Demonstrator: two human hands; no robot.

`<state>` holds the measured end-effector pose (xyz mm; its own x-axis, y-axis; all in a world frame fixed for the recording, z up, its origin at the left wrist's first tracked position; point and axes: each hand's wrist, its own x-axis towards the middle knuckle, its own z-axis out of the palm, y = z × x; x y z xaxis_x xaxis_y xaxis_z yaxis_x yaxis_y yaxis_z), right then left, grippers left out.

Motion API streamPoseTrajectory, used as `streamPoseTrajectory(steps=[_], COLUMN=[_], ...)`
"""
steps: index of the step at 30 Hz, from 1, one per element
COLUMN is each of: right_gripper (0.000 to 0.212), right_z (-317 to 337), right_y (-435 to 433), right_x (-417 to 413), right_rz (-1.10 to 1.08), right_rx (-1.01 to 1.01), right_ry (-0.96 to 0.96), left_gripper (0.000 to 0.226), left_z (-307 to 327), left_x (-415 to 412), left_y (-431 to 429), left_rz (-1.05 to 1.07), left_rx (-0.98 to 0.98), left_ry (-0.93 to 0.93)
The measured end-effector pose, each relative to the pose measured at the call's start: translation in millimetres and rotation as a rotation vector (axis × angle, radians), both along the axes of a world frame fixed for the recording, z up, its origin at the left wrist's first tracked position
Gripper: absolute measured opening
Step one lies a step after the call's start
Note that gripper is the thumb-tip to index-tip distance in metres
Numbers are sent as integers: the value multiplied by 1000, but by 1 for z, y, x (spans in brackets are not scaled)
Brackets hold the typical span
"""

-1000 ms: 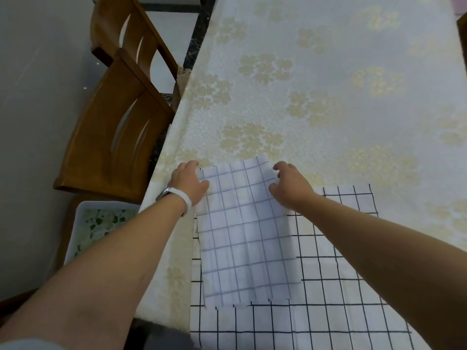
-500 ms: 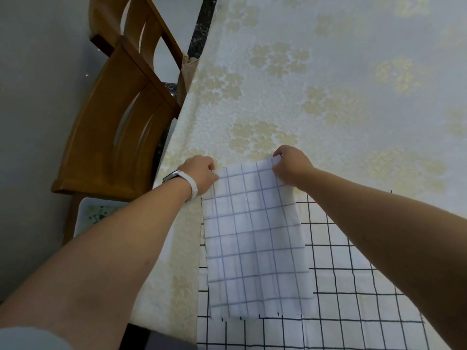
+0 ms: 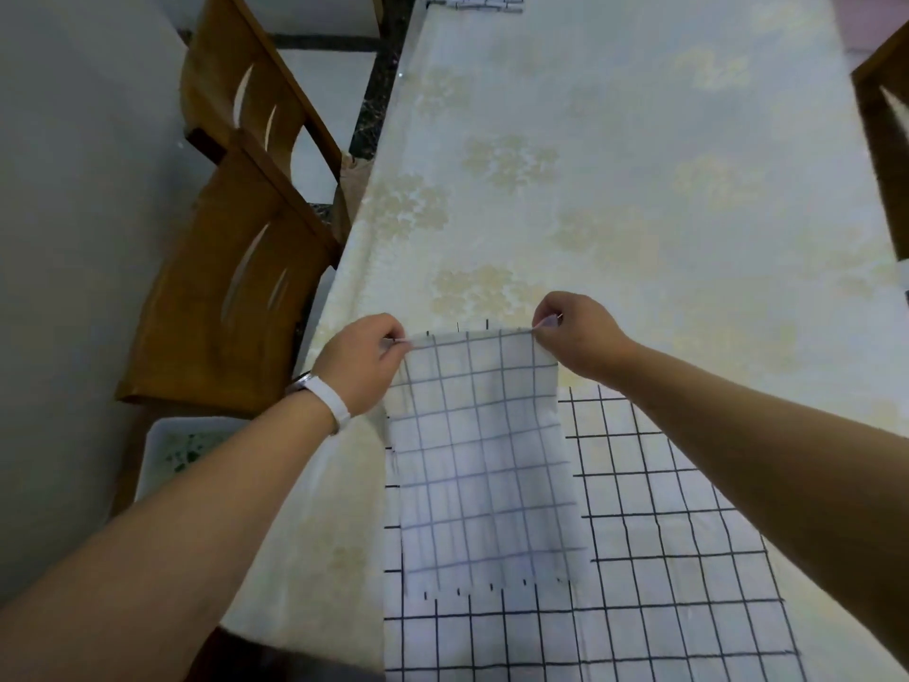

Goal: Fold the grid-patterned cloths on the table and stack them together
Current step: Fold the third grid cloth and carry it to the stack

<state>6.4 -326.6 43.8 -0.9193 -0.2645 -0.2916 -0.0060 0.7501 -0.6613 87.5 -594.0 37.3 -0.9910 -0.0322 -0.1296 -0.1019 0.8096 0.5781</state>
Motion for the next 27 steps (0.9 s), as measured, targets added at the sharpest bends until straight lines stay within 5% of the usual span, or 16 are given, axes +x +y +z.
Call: streamPoseTrajectory(steps=[10, 19, 27], right_gripper=[6, 9, 16], right_z=[30, 4, -46], right_y=[46, 85, 111], right_x=[75, 132, 175], right_rz=[120, 626, 964], right_rx=[-22, 179, 312], right_ry=[101, 488, 578], left_gripper=[9, 3, 9], left_z=[21, -8, -56], left_x=[76, 152, 199], left_y=[15, 39, 55], left_rz=[-229, -427, -509], left_rx=[-90, -198, -209], left_ry=[247, 271, 204])
